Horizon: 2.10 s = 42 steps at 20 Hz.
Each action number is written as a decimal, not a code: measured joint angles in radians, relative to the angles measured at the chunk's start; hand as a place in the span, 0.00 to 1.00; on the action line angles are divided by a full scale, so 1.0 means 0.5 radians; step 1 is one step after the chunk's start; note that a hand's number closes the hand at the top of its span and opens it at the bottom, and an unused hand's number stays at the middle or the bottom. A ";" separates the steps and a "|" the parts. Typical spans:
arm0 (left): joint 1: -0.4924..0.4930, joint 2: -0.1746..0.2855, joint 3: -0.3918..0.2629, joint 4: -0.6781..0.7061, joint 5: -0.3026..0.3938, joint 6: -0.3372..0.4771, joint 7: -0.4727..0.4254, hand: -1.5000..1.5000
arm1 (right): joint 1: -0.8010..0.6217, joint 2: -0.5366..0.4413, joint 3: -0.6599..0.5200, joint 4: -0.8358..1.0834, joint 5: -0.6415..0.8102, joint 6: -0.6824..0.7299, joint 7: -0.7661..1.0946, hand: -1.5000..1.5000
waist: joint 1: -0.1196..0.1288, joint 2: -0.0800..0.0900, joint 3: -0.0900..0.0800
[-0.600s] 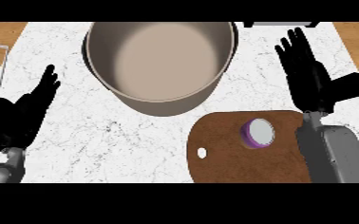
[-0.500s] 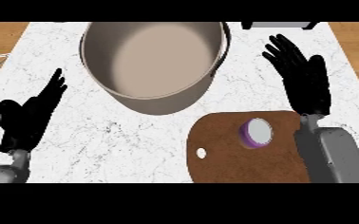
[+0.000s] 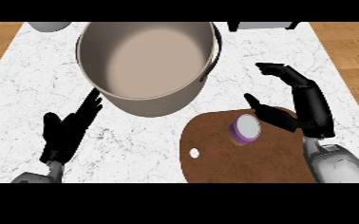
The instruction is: Pick the can from the cutting board and place it in the pot
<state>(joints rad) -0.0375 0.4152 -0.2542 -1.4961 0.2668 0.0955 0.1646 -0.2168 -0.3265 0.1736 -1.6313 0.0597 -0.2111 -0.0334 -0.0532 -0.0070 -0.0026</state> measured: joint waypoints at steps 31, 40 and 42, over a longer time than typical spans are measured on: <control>-0.128 -0.255 0.001 0.285 -0.149 -0.185 -0.114 0.50 | 0.199 -0.216 0.238 -0.474 0.022 0.660 1.277 0.00 | 0.116 0.016 0.005; -0.129 -0.316 0.103 0.262 -0.227 -0.268 -0.045 0.50 | 0.383 -0.151 0.042 -0.239 0.211 0.722 0.803 0.00 | 0.105 0.014 0.005; -0.114 -0.341 0.113 0.246 -0.255 -0.264 -0.048 0.50 | 0.405 -0.149 -0.025 -0.214 0.166 0.780 0.726 0.00 | 0.104 0.013 0.006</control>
<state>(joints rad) -0.0942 0.2449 -0.1975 -1.3731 0.1392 -0.0365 0.1404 -0.0141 -0.4012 0.1610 -1.7385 0.1429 0.1791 0.3298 -0.0010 -0.0002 0.0004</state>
